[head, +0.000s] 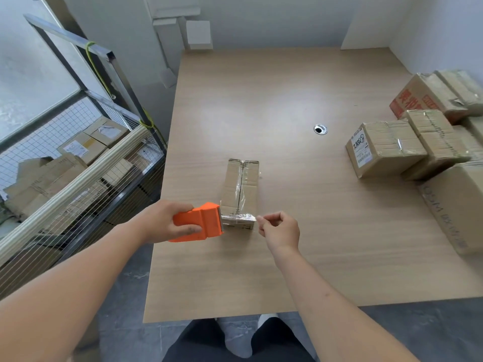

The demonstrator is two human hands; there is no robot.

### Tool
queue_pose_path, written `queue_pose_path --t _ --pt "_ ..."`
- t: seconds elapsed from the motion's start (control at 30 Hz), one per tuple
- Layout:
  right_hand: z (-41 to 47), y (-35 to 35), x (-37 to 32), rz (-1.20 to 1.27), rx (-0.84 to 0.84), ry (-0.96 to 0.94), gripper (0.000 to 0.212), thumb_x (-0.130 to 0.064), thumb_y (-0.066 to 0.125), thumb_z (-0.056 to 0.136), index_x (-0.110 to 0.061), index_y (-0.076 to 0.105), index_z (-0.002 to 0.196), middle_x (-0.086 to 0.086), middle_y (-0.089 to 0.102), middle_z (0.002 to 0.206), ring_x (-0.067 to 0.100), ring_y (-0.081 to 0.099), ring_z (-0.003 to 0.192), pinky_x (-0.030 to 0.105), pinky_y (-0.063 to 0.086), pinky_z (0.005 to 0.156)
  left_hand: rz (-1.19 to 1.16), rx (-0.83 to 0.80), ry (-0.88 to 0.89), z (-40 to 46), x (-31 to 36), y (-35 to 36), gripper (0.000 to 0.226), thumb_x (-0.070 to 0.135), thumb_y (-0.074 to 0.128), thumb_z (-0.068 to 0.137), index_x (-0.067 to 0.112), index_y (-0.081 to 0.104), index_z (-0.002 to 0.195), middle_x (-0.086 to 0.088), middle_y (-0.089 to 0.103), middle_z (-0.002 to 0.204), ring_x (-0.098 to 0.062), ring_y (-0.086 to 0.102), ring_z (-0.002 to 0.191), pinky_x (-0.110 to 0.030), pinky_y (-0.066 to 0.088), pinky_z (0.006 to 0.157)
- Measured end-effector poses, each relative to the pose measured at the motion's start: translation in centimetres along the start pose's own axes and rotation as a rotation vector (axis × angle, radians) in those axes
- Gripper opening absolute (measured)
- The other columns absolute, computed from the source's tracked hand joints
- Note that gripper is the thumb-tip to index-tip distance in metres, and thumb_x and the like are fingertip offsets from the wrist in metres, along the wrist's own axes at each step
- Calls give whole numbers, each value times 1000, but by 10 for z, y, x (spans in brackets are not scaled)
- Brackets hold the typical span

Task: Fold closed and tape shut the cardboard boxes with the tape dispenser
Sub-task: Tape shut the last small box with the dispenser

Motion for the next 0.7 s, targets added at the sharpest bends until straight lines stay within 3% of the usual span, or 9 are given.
queue_pose_path --t 0.1,0.3,0.47,0.63,0.7 --pt "0 4 10 -15 20 -9 19 -22 86 78 -17 68 75 -4 73 65 19 74 65 46 62 76 -2 -22 22 9 -10 2 52 75 67 80 25 52 74 11 58 72 -11 55 64 -29 43 58" --pt "4 6 25 66 96 -6 21 -14 87 77 -17 67 72 0 73 65 17 73 62 51 63 76 47 -94 50 26 -15 10 49 76 65 81 29 50 72 8 57 67 -12 55 63 -39 46 60" --pt "6 9 39 135 107 41 22 -7 85 79 -13 65 75 4 71 65 15 69 60 54 62 78 62 -164 60 38 -19 14 47 75 64 82 31 54 73 10 60 69 -12 57 65 -35 46 60" --pt "6 16 45 264 87 106 22 -2 84 81 -9 63 87 11 71 71 23 68 66 39 63 71 45 -210 59 47 -24 19 45 73 65 83 30 57 75 10 60 68 -11 57 66 -37 48 63" --pt "6 17 49 312 71 161 33 -3 86 79 -9 61 99 12 73 75 24 69 68 31 61 66 29 -229 47 49 -27 21 44 74 65 82 31 58 76 11 61 69 -11 58 67 -37 48 64"
Point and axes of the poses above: each hand's wrist, its own z-axis towards the middle knuckle, its own y-axis out of the palm, x = y × z, the point moved 9 cm from there along z, towards the middle knuckle
